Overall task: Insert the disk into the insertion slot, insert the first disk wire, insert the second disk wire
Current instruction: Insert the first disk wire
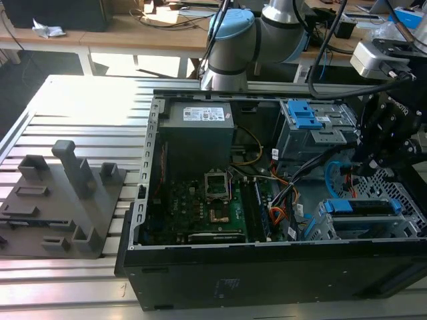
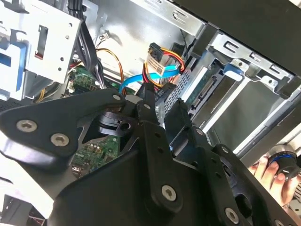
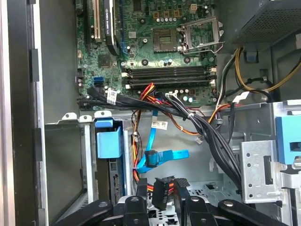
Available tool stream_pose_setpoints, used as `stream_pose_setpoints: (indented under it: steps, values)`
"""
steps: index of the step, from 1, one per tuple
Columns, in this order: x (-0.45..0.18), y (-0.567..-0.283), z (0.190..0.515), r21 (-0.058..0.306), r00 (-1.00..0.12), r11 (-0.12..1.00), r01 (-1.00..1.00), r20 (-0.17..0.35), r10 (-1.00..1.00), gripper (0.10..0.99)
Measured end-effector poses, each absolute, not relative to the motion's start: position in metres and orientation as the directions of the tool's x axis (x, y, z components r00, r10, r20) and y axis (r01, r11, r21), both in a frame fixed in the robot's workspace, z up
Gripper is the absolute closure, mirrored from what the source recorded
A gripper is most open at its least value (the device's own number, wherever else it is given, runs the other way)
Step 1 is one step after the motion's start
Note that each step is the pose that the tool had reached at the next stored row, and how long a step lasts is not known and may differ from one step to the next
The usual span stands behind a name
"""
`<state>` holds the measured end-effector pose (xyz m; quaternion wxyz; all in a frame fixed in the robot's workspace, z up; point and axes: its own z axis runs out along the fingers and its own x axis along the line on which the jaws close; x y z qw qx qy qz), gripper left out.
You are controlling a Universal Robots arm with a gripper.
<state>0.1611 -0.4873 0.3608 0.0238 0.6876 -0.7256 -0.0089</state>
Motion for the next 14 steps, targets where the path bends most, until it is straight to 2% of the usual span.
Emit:
stream_pose_setpoints:
  steps: [6, 11, 12, 13, 14]
  values:
    - [0.1612, -0.4856, 0.3571, 0.043, -0.065, 0.067, -0.997, 0.060, -0.996, 0.725]
    - [0.1612, -0.4856, 0.3571, 0.043, -0.065, 0.067, -0.997, 0.062, -0.996, 0.725]
    - [0.1612, -0.4856, 0.3571, 0.043, -0.065, 0.068, -0.997, 0.063, -0.996, 0.737]
    - [0.1612, -0.4856, 0.3571, 0.043, -0.065, 0.068, -0.997, 0.063, -0.996, 0.804]
    - [0.1611, -0.4856, 0.3571, 0.043, -0.065, 0.068, -0.997, 0.063, -0.996, 0.804]
